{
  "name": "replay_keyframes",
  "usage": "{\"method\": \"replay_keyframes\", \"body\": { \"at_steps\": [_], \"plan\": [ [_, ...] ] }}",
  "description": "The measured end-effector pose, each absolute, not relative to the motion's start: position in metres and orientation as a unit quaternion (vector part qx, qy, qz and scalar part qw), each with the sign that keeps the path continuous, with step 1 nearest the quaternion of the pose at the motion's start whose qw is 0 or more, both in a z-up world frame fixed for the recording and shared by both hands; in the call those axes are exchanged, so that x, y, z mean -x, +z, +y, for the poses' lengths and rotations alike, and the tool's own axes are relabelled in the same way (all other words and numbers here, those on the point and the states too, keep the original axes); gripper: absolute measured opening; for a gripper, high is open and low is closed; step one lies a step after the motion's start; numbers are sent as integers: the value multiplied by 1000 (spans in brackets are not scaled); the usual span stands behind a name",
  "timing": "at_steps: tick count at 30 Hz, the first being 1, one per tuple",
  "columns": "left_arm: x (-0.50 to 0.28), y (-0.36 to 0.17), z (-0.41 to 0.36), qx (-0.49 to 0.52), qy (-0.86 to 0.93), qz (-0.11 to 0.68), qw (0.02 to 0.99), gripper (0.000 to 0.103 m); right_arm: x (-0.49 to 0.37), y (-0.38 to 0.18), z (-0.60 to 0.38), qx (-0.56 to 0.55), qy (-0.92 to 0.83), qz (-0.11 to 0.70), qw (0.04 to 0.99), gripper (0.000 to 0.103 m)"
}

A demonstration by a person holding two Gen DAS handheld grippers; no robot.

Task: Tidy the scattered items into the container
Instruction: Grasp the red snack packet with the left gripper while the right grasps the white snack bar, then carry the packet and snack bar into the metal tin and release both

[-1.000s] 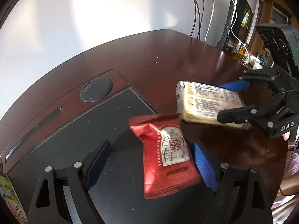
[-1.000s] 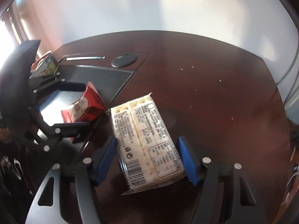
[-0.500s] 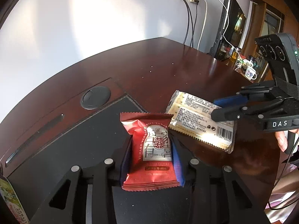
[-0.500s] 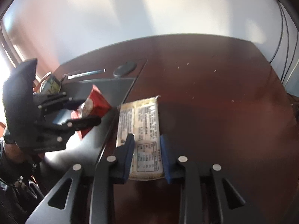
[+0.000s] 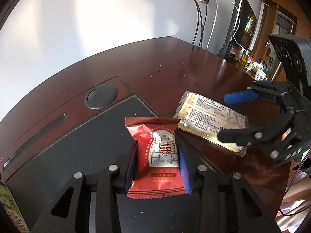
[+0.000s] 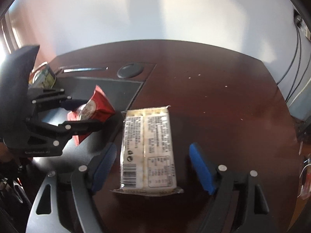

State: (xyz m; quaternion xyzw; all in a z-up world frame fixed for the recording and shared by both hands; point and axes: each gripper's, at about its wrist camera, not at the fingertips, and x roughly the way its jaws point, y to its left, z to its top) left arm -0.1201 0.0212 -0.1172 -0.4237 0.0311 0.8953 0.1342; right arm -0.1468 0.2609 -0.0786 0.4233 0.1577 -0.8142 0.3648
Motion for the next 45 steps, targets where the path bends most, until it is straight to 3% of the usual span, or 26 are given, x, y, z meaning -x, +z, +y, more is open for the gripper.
{"method": "replay_keyframes", "body": {
  "at_steps": [6, 8, 9, 10, 24, 30, 37, 45],
  "plan": [
    [118, -117, 18, 423, 896, 28, 134, 42, 138, -92, 247, -423, -810, 195, 357, 79],
    [118, -117, 19, 423, 896, 26, 135, 42, 133, -93, 246, -419, -811, 198, 357, 73],
    [118, -117, 19, 422, 896, 26, 135, 42, 132, -92, 245, -420, -811, 198, 357, 61],
    [118, -117, 20, 421, 896, 25, 136, 42, 131, -91, 245, -421, -810, 198, 357, 60],
    [102, -93, 13, 390, 911, 12, 135, 42, 118, -74, 255, -405, -830, 168, 345, 56],
    [68, -59, -4, 353, 927, 7, 125, 42, 108, -44, 244, -379, -840, 150, 359, 56],
    [-1, -13, -75, 310, 949, -7, 62, 42, 86, -6, 177, -340, -831, 142, 418, 56],
    [-49, 5, -218, 306, 948, -21, -91, 42, 28, 27, 32, -301, -781, 152, 526, 56]
  ]
}}
